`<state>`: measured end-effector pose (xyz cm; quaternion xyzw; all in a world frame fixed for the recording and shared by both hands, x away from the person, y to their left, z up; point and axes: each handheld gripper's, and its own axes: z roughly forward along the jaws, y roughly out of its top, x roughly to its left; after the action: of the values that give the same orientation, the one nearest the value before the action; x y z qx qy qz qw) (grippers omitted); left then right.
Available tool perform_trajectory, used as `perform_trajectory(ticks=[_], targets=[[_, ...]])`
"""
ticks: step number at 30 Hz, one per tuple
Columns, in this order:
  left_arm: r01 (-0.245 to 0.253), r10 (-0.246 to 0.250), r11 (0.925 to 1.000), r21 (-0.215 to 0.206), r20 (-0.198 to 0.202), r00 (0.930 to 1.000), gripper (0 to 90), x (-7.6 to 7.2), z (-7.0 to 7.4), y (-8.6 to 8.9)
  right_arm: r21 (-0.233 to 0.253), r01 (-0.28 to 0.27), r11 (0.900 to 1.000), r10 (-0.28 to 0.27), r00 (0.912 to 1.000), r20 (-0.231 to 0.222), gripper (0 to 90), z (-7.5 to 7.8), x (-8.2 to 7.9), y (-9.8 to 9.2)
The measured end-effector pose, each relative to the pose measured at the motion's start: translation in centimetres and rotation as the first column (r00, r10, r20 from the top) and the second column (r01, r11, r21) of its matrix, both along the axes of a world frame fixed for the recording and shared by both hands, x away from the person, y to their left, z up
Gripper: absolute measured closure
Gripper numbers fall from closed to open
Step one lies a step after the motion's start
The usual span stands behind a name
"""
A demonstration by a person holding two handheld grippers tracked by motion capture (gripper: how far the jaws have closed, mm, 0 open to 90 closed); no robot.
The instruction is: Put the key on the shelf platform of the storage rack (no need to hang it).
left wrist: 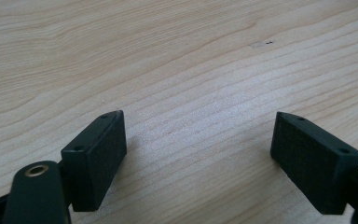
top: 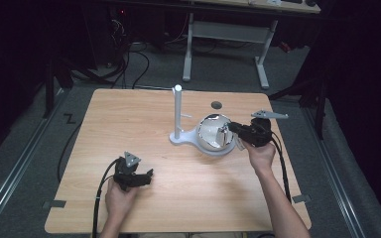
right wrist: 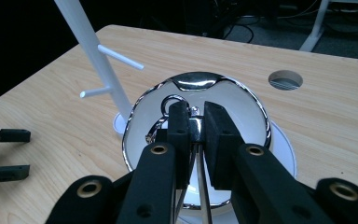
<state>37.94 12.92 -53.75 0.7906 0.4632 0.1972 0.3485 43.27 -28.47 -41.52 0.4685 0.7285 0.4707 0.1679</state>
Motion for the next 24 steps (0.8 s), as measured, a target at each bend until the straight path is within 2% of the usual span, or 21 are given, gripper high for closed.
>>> perform_trajectory(ticks=[7,10,12,16,21,24], targets=[[-0.001,0.001,1.0000,0.000,0.000,1.0000,18.7,0.0,0.0,0.0,-0.006,-0.004,1.000,0.004,0.9996,0.026,82.3,0.9,0.3,0.5],[-0.001,0.001,1.0000,0.000,0.000,1.0000,18.7,0.0,0.0,0.0,-0.046,0.002,0.999,-0.001,0.9995,0.031,82.4,1.1,0.5,0.8],[0.000,0.000,1.0000,0.001,0.000,1.0000,18.7,0.0,0.0,0.0,-0.073,0.008,0.997,-0.006,0.9997,0.024,82.3,0.8,0.7,1.1],[-0.001,0.001,1.0000,0.001,0.000,1.0000,18.7,0.0,0.0,0.0,-0.065,0.024,0.998,-0.025,0.9996,-0.010,82.4,0.1,1.4,1.2],[-0.001,0.001,1.0000,0.001,0.000,1.0000,18.7,0.0,0.0,0.0,-0.094,0.034,0.995,-0.037,0.9987,-0.034,82.3,-0.9,2.4,1.9],[-0.001,0.001,1.0000,0.001,0.000,1.0000,18.8,0.0,0.0,0.0,-0.091,0.034,0.995,-0.039,0.9982,-0.046,82.3,-1.4,3.2,2.3]])
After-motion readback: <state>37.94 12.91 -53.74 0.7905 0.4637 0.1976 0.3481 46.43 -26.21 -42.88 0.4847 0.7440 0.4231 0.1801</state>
